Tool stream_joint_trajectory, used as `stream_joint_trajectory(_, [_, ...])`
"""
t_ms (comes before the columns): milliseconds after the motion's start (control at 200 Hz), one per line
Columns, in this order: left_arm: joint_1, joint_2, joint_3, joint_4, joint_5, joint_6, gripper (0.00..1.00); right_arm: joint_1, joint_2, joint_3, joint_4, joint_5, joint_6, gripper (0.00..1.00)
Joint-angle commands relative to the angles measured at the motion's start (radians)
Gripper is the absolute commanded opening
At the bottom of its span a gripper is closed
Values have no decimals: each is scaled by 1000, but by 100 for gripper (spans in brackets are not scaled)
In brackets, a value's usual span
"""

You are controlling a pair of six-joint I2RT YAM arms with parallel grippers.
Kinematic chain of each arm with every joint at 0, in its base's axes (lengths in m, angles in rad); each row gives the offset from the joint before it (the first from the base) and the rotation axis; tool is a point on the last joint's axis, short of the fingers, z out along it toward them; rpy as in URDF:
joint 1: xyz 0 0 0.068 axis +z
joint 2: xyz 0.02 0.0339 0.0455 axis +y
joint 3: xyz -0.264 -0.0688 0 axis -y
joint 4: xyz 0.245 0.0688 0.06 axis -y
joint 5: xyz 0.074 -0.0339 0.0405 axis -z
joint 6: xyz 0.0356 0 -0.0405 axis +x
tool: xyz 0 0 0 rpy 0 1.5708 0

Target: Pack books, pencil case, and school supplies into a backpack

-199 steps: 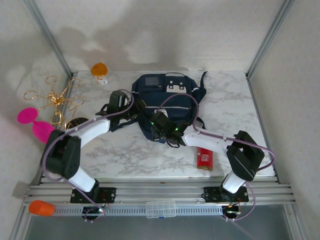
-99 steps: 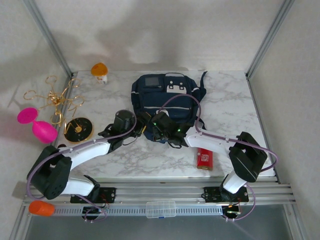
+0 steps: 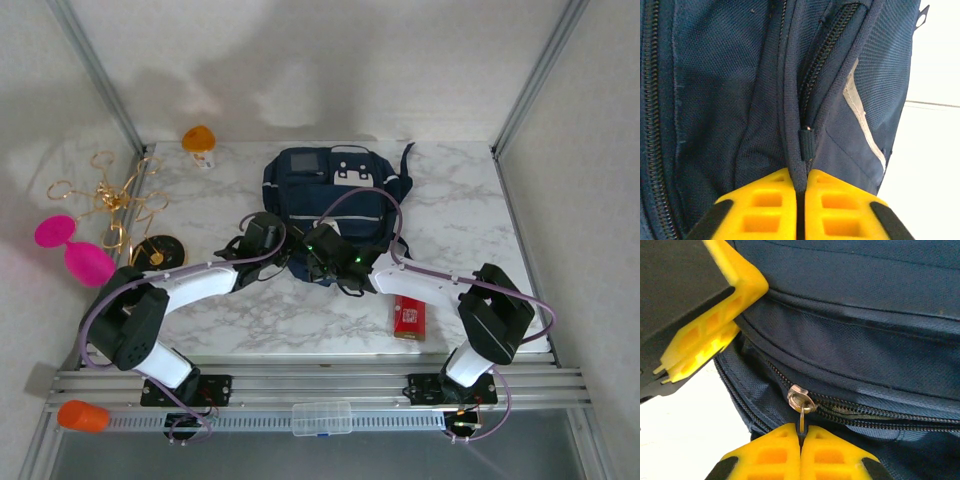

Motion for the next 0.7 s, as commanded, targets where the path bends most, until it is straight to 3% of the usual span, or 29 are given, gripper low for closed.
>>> stream_joint_trajectory(0, [62,-19,19,-33,-76,45,0,-13,-75,-18,-133,52,15,0])
stream_joint_trajectory(145, [164,-50,41,-114,-50,165,0,-92,-166,-110,-189,61,23,0])
stream_joint_trajectory(270, [263,-16,102,-179,48,280,0,-159,-224,-155,-204,69,0,0])
stream_joint_trajectory(400, [298,42,170,-183,177,343,0,-138,-182,-85,-174,26,-37,0])
stream_joint_trajectory(451, [296,41,173,-159,215,342,16,-113,-158,-53,-146,7,-44,0])
stream_joint_trajectory(496, [284,19,146,-112,237,316,36,-88,-136,-27,-126,1,-44,0])
stream_joint_trajectory(536, [262,-7,108,-64,238,269,46,-73,-119,-11,-104,-9,-44,0])
stream_joint_trajectory(631, [191,-64,18,46,245,137,55,-66,-87,7,-63,-45,-43,0])
stream_joint_trajectory(696, [122,-101,-22,55,178,48,57,-64,-74,14,-54,-52,-42,0])
